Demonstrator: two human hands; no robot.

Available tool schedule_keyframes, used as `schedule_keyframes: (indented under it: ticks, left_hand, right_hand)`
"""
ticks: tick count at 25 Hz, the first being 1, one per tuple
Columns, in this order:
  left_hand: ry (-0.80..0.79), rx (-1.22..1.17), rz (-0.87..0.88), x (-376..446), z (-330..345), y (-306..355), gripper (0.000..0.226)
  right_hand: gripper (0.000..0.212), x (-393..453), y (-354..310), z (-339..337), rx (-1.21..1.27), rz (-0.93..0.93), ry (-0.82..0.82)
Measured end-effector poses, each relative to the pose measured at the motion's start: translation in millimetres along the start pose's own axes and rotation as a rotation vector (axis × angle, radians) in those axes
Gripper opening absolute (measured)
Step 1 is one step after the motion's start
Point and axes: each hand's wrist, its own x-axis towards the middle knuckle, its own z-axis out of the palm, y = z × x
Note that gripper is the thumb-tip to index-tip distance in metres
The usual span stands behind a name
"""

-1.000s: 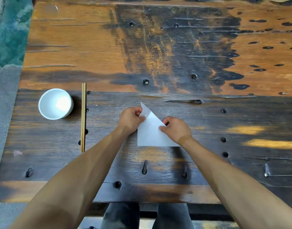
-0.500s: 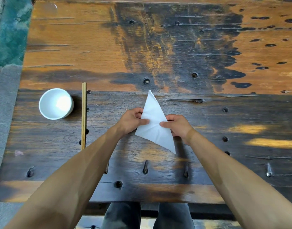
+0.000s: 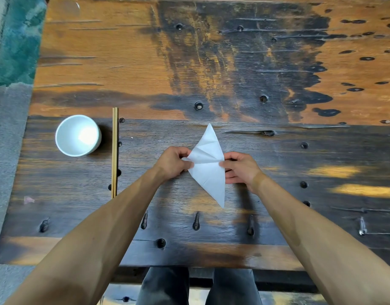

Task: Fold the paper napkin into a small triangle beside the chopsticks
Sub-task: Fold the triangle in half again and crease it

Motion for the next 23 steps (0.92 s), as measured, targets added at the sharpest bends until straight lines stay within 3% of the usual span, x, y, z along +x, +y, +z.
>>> schedule_keyframes:
  ticks: [5, 11, 18, 23]
  left_hand:
    - [0.078, 0.252, 0.102, 4, 2, 2, 0.029]
    - [0.101, 0.541, 0.145, 13, -1, 2, 0.020]
    - [0.284, 0.463, 0.300, 3, 4, -16, 0.017]
    - [0.294, 0.519, 0.363, -1, 2, -23, 0.024]
  right_hand:
    - [0.013, 10, -3, 6, -0.256, -0.250, 0.151]
    - [0.032, 26, -19, 6, -0.260, -0.327, 0.094]
    - [0.028, 19, 1, 4, -0.663, -0.586, 0.269]
    - [0.022, 15, 15, -1, -0.861, -0.696, 0.328]
